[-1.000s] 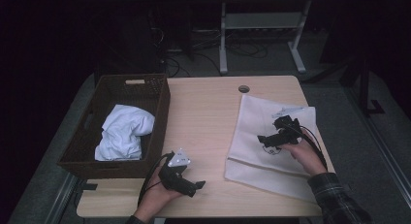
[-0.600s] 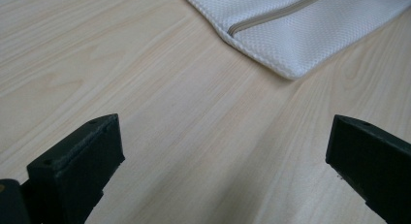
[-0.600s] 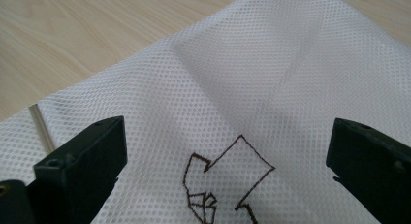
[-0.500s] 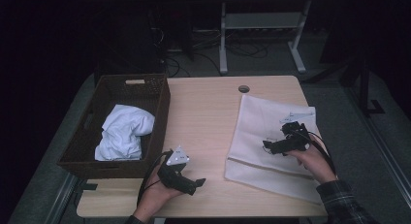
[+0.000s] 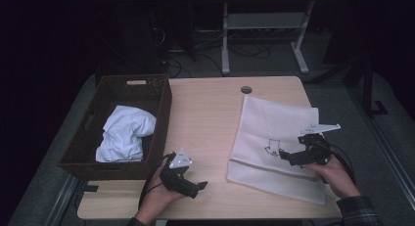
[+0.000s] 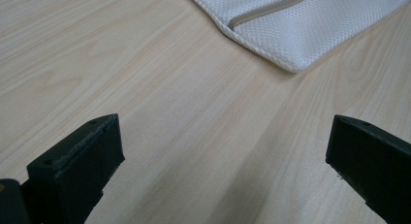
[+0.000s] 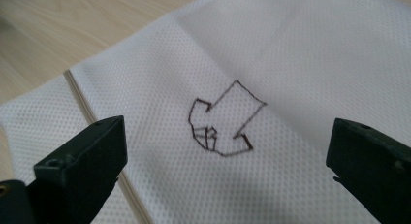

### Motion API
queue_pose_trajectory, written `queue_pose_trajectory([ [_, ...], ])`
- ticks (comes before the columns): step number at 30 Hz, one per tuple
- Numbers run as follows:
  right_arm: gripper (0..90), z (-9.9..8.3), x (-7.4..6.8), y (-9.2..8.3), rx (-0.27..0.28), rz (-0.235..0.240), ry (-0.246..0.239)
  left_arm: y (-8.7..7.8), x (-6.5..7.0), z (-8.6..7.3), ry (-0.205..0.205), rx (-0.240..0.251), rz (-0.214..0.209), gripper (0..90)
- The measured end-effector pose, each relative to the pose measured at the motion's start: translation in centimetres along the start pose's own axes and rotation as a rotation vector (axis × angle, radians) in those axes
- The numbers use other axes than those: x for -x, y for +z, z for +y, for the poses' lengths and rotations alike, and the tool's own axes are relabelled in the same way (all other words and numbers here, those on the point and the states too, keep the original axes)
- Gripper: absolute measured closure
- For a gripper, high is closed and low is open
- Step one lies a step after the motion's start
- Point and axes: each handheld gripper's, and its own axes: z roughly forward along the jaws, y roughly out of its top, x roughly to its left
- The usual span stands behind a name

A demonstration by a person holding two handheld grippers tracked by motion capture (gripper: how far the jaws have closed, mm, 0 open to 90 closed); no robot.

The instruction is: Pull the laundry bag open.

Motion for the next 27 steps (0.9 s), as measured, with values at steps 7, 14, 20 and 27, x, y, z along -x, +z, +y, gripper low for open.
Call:
queue_pose_trajectory([
  [7, 4.9, -1.5, 0.2, -1.6, -0.011, 0.001, -0.017, 0.1, 0.0, -0.1, 0.002, -0.005, -0.001, 0.0],
  [14, 28.4, -3.8, 1.1, -3.4, 0.008, -0.010, -0.004, 0.1, 0.1, -0.1, 0.005, -0.009, -0.007, 0.0],
  [20, 40.7, -5.5, 1.3, -4.7, 0.000, -0.008, -0.006, 0.3, 0.1, -0.2, 0.010, -0.017, -0.012, 0.0],
  [27, 46.4, -7.3, 1.5, -5.9, -0.021, -0.006, -0.013, 0.3, 0.2, -0.2, 0.013, -0.017, -0.012, 0.0],
])
